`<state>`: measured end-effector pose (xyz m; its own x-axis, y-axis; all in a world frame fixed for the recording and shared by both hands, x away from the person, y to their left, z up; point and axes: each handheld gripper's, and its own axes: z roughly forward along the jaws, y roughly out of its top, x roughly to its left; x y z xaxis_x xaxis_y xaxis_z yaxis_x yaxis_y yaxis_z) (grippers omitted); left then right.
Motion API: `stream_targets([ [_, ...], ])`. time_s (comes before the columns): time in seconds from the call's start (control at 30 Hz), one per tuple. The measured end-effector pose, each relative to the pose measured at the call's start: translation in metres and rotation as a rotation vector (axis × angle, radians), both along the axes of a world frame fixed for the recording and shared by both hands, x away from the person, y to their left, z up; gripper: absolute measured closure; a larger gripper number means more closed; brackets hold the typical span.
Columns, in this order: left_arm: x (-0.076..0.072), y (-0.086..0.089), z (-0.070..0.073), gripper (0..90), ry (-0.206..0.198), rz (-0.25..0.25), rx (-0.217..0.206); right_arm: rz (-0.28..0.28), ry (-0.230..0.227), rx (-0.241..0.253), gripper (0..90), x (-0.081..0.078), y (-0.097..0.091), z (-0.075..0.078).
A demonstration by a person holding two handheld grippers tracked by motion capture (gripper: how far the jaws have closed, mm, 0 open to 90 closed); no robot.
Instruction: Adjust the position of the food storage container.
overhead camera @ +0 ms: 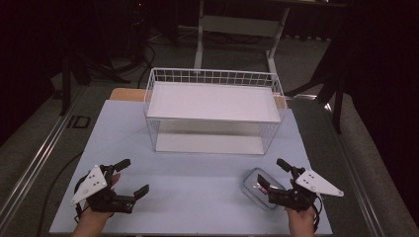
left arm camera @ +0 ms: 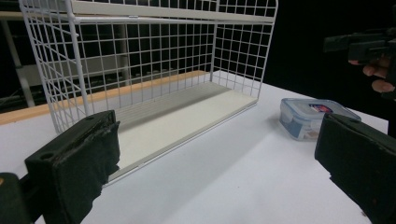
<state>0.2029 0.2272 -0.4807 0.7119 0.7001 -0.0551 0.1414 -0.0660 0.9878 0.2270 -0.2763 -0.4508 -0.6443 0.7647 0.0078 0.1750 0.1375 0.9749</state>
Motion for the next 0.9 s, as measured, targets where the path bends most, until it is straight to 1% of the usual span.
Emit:
stream_targets([
  [0.07,0.000,0.000,0.000,1.0,0.001,-0.001,0.001,0.002,-0.008,0.000,14.2,-0.002,0.000,0.001],
  [0.1,0.000,0.000,0.001,1.0,-0.006,0.004,-0.006,0.022,-0.018,0.016,13.7,-0.004,0.000,0.005],
  [0.13,0.000,0.000,0.001,1.0,-0.008,0.003,-0.006,0.032,-0.018,0.021,13.4,-0.004,0.001,0.007],
  [0.2,0.000,0.000,0.001,1.0,-0.008,0.001,-0.006,0.027,-0.029,0.014,13.4,-0.006,0.002,0.012],
  [0.23,-0.001,-0.001,0.001,1.0,-0.010,0.000,-0.007,0.034,-0.027,0.013,13.5,-0.007,0.002,0.014],
  [0.27,-0.001,-0.002,0.001,1.0,-0.012,-0.007,0.008,0.046,-0.012,0.019,13.5,-0.006,0.002,0.016],
  [0.3,-0.001,-0.002,0.001,1.0,-0.012,-0.007,0.008,0.048,0.002,0.023,13.5,-0.005,0.002,0.017],
  [0.33,-0.001,-0.003,0.001,1.0,-0.013,-0.007,0.010,0.048,0.002,0.023,13.5,-0.005,0.002,0.017],
  [0.37,-0.001,-0.003,0.000,1.0,-0.012,-0.007,0.008,0.060,0.010,0.017,13.5,-0.004,0.001,0.019],
  [0.4,0.000,-0.003,0.000,1.0,-0.008,-0.010,0.004,0.099,0.020,0.012,14.4,-0.002,-0.001,0.020],
  [0.43,0.001,-0.003,-0.001,1.0,-0.005,-0.011,0.004,0.109,0.028,0.009,14.6,-0.001,-0.002,0.021],
  [0.5,0.001,-0.004,-0.001,1.0,0.002,-0.013,0.001,0.116,0.060,-0.008,20.4,-0.001,-0.006,0.019],
  [0.53,0.002,-0.004,-0.001,1.0,0.002,-0.015,0.004,0.125,0.070,-0.009,21.5,-0.002,-0.009,0.018],
  [0.6,0.002,-0.005,-0.001,1.0,-0.001,-0.018,0.005,0.142,0.091,-0.012,29.1,-0.003,-0.015,0.013],
  [0.63,0.002,-0.005,-0.002,1.0,0.001,-0.019,0.005,0.139,0.101,-0.024,34.5,-0.005,-0.017,0.010],
  [0.67,0.002,-0.005,-0.002,1.0,0.001,-0.019,0.005,0.139,0.101,-0.024,34.5,-0.005,-0.017,0.010],
  [0.7,0.002,-0.006,-0.002,1.0,0.003,-0.019,0.005,0.136,0.108,-0.053,40.0,-0.006,-0.020,0.007],
  [0.73,0.002,-0.006,-0.002,1.0,0.003,-0.020,0.008,0.134,0.120,-0.077,43.0,-0.008,-0.022,0.004],
  [0.77,0.002,-0.007,-0.002,1.0,0.002,-0.021,0.012,0.127,0.130,-0.094,48.3,-0.011,-0.025,0.000],
  [0.8,0.002,-0.007,-0.002,1.0,0.001,-0.023,0.014,0.132,0.148,-0.103,53.0,-0.013,-0.028,-0.002],
  [0.83,0.002,-0.007,-0.002,1.0,0.000,-0.025,0.017,0.145,0.161,-0.106,56.3,-0.014,-0.031,-0.004],
  [0.9,0.002,-0.008,-0.002,1.0,0.001,-0.024,0.019,0.151,0.181,-0.122,63.8,-0.018,-0.036,-0.009],
])
